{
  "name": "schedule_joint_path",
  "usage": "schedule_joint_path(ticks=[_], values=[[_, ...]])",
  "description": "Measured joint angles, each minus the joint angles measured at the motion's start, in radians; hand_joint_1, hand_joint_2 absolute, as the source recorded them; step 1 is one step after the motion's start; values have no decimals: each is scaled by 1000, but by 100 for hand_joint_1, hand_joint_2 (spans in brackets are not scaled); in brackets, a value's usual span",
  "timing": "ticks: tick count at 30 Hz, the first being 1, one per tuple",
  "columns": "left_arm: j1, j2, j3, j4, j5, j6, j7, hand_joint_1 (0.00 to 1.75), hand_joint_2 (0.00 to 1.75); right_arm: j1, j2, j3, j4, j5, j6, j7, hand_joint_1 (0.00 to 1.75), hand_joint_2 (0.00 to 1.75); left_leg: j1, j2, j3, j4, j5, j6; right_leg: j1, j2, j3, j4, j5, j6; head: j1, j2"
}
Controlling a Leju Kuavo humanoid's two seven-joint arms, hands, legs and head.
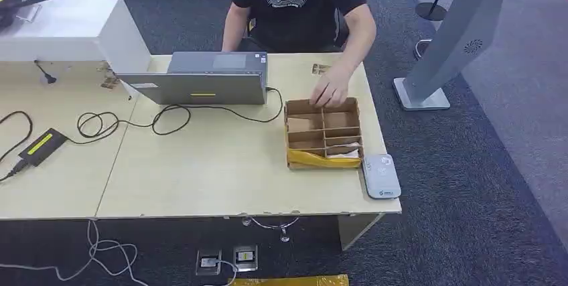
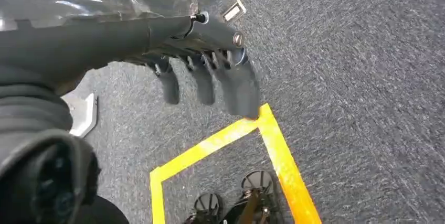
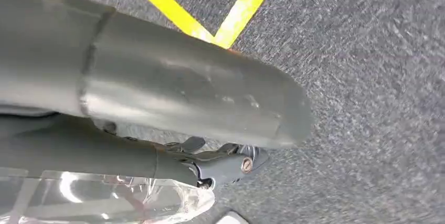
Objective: Pass the card to the sensor for recognition and then transmit it.
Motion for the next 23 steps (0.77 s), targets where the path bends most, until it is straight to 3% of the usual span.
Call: schedule_joint_path(ticks=[1,2,3,5,7,9,17,23], values=[[0,-2,0,0,-2,2,2,23,0,0,0,-5,0,30,0,10,49,0,0,0,0,0,0,0,0,0,0,0,0,0,0,0],[0,-2,0,0,-3,5,3,12,0,0,0,-11,0,70,0,28,31,0,0,0,0,0,0,0,0,0,0,0,0,0,0,0],[0,-5,0,0,-2,11,3,0,0,2,3,-26,-6,185,0,81,0,0,0,0,0,0,0,0,0,0,1,0,0,0,1,0],[0,-8,0,0,-1,20,3,0,0,6,31,-81,-38,409,0,156,0,0,0,-1,-2,0,0,0,0,-1,0,0,0,0,0,0],[-1,-11,0,0,1,27,3,0,0,1,61,-172,-75,663,0,161,0,0,0,0,-1,0,0,0,0,0,0,0,0,0,0,0],[-1,-15,0,0,0,31,3,0,0,-12,85,-239,-85,771,0,151,0,0,0,-1,0,0,0,0,0,-1,0,0,0,0,1,0],[1,-31,0,0,-10,40,24,0,0,-23,130,-492,-140,904,0,127,0,0,0,-2,-1,0,1,0,0,-3,1,0,0,0,1,0],[1,-32,0,0,-14,40,24,0,0,-34,144,-631,-142,957,0,98,0,0,0,-2,-1,0,1,0,0,-3,0,0,0,0,0,0]])
